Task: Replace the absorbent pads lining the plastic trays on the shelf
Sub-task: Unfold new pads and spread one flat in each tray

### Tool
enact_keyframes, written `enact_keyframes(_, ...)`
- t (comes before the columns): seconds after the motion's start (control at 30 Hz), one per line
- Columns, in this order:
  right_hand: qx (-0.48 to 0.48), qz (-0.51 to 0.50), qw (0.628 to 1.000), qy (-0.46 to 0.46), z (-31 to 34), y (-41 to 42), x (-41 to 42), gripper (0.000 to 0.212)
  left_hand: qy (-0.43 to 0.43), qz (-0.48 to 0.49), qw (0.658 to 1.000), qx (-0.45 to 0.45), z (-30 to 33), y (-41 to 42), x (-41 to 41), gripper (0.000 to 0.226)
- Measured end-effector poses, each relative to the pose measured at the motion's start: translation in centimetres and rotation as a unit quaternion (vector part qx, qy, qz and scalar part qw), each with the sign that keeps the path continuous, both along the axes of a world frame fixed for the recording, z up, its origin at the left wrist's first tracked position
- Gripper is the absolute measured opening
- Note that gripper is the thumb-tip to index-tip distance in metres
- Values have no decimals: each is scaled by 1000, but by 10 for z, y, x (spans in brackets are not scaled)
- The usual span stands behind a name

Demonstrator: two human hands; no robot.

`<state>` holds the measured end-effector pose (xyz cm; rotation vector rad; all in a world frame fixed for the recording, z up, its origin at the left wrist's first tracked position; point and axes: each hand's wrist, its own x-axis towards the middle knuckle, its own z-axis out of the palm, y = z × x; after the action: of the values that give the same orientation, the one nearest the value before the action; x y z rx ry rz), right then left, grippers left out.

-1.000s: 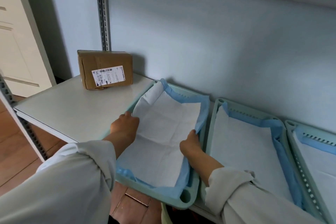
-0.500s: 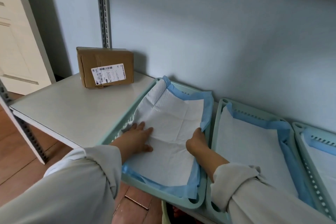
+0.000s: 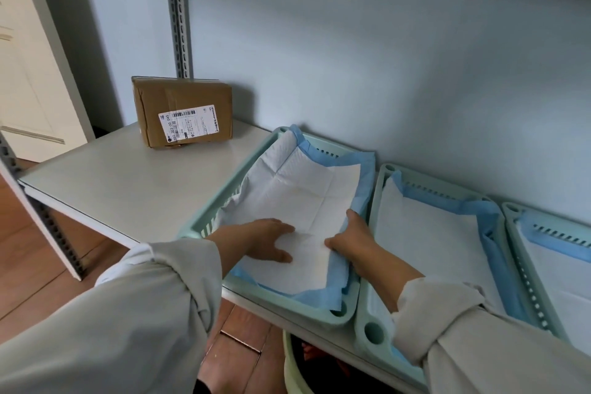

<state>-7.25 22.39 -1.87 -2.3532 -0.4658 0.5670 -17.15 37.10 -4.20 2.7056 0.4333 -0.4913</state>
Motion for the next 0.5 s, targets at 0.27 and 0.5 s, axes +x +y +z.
enact_keyframes(0.27, -48, 85, 995, 6, 10, -17, -17, 69, 73, 31, 995, 55, -9, -10, -12, 90)
enact_keyframes(0.5, -358, 269, 882, -146, 18, -14, -37, 42, 87, 40, 993, 71, -12, -15, -24, 108)
